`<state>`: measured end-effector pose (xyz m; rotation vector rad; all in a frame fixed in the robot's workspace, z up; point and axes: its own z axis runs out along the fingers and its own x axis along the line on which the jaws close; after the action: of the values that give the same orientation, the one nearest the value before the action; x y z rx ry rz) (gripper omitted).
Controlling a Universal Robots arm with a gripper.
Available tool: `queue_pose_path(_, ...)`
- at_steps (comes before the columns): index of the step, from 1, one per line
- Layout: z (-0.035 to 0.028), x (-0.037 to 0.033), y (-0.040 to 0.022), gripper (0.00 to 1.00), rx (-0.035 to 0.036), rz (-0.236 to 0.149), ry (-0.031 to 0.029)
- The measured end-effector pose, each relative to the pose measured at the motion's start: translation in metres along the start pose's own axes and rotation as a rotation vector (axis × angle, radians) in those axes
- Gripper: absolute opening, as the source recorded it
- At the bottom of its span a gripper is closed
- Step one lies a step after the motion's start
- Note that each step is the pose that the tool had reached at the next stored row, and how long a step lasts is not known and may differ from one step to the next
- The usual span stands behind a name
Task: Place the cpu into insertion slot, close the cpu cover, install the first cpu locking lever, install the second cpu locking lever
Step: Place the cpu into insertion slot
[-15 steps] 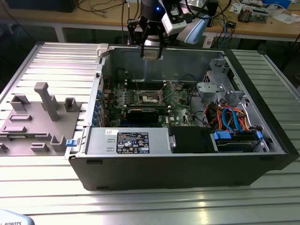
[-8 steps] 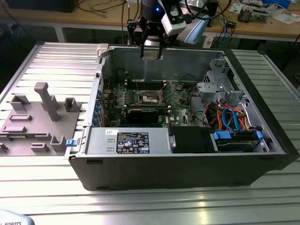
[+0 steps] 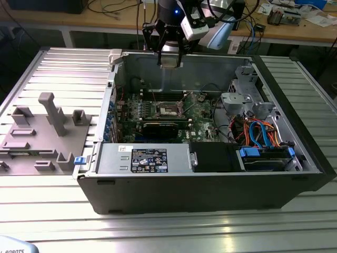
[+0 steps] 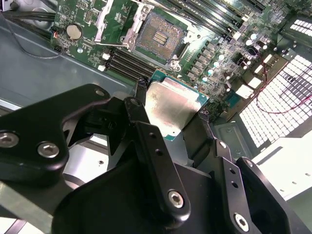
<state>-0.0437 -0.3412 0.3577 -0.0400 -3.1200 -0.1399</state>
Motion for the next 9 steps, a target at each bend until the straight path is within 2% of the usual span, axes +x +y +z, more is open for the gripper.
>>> queue_pose_path(9, 0.0022, 0.0006, -0.0002, 0.54, 0.0000, 0.000, 0.0000)
